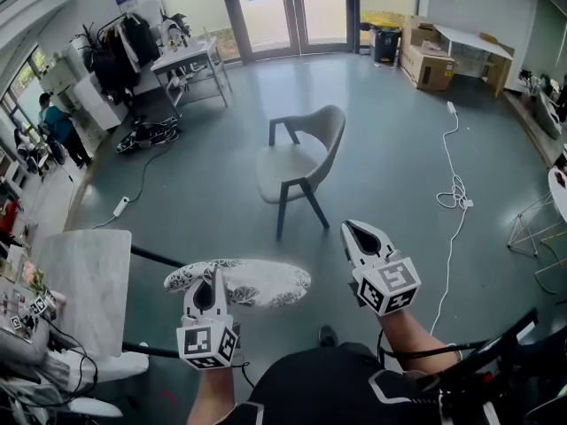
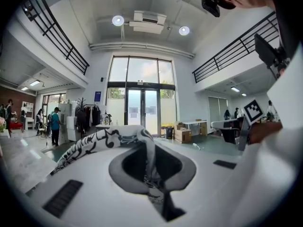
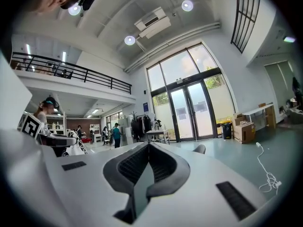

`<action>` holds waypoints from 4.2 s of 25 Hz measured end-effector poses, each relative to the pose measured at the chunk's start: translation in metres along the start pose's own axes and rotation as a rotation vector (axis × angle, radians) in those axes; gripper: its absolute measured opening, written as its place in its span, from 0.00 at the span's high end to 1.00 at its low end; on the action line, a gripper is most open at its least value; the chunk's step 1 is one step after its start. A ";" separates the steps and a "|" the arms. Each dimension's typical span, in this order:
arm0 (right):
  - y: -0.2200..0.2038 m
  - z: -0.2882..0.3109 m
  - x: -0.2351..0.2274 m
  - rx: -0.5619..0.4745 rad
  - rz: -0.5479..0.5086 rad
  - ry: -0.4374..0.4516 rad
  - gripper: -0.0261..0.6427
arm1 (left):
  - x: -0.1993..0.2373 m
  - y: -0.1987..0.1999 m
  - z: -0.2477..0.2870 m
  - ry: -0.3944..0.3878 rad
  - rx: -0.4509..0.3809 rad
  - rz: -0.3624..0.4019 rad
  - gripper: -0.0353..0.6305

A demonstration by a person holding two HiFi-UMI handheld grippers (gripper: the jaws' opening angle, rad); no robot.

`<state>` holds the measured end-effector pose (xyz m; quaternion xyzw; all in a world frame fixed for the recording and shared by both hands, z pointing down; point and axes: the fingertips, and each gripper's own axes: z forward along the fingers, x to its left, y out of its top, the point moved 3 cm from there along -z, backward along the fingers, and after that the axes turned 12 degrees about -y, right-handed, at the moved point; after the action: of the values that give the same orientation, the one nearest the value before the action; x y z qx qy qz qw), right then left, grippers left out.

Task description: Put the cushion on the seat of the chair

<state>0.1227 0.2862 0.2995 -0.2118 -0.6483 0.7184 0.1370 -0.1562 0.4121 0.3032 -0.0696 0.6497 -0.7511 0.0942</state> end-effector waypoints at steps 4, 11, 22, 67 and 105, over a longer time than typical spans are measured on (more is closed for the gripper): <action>0.002 0.015 -0.019 -0.009 0.000 0.005 0.94 | -0.002 0.007 0.017 0.008 0.005 0.020 0.91; -0.012 0.039 -0.049 -0.007 0.000 0.031 0.94 | -0.013 -0.002 0.050 0.025 0.015 0.035 0.91; -0.006 0.091 -0.055 0.008 -0.013 0.020 0.94 | 0.018 0.001 0.101 0.006 0.020 0.019 0.91; 0.022 0.350 -0.008 0.054 -0.039 -0.158 0.94 | 0.248 0.036 0.307 -0.226 -0.020 0.032 0.91; 0.012 0.567 -0.157 0.121 -0.003 0.036 0.94 | 0.296 -0.003 0.542 -0.062 0.244 0.039 0.91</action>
<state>-0.0125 -0.2844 0.3466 -0.2149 -0.6014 0.7522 0.1622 -0.3207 -0.1777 0.3796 -0.0682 0.5515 -0.8201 0.1366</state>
